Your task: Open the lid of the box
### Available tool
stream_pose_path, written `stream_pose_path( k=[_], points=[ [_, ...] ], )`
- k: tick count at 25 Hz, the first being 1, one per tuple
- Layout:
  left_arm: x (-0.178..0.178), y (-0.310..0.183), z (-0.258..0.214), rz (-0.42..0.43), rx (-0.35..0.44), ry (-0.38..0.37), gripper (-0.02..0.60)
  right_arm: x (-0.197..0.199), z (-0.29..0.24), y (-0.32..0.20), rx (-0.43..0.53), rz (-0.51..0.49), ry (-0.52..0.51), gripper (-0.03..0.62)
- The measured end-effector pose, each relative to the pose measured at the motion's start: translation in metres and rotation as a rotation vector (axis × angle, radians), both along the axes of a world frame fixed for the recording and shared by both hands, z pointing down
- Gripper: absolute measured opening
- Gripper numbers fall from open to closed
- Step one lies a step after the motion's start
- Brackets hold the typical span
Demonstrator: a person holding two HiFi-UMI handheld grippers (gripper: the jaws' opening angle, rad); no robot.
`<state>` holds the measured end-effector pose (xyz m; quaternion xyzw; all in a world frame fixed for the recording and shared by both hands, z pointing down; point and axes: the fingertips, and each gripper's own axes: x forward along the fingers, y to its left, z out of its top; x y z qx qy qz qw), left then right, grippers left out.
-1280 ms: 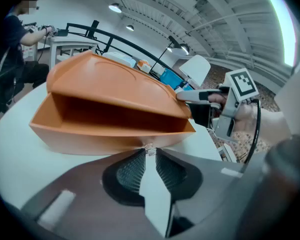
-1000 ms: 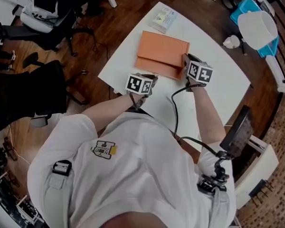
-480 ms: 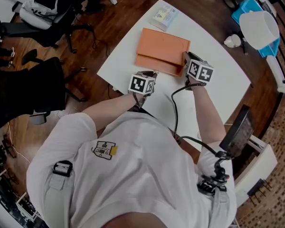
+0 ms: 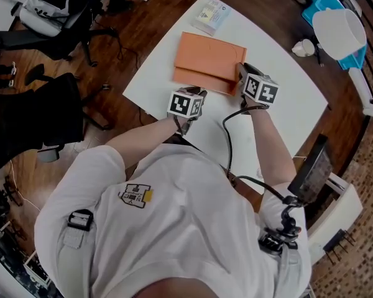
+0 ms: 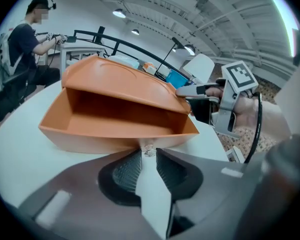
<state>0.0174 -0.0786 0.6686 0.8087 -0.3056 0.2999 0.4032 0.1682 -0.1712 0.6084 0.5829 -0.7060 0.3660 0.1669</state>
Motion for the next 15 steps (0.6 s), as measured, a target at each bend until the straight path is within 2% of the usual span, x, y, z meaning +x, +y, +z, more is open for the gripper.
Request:
stream_pose_path(
  k=[4,8,15],
  points=[
    [0.004,-0.005,0.006,-0.018,-0.016,-0.01,0.066,0.0,0.0,0.0,-0.002,0.002,0.001,0.084],
    [0.002,-0.006,0.001,-0.013,0.003,-0.019,0.064,-0.002,0.001,0.0,-0.001,0.002,0.0,0.084],
    [-0.003,0.02,0.006,-0.009,-0.038,-0.036,0.064,0.001,0.0,0.0,-0.001,0.001,0.002,0.084]
  ],
)
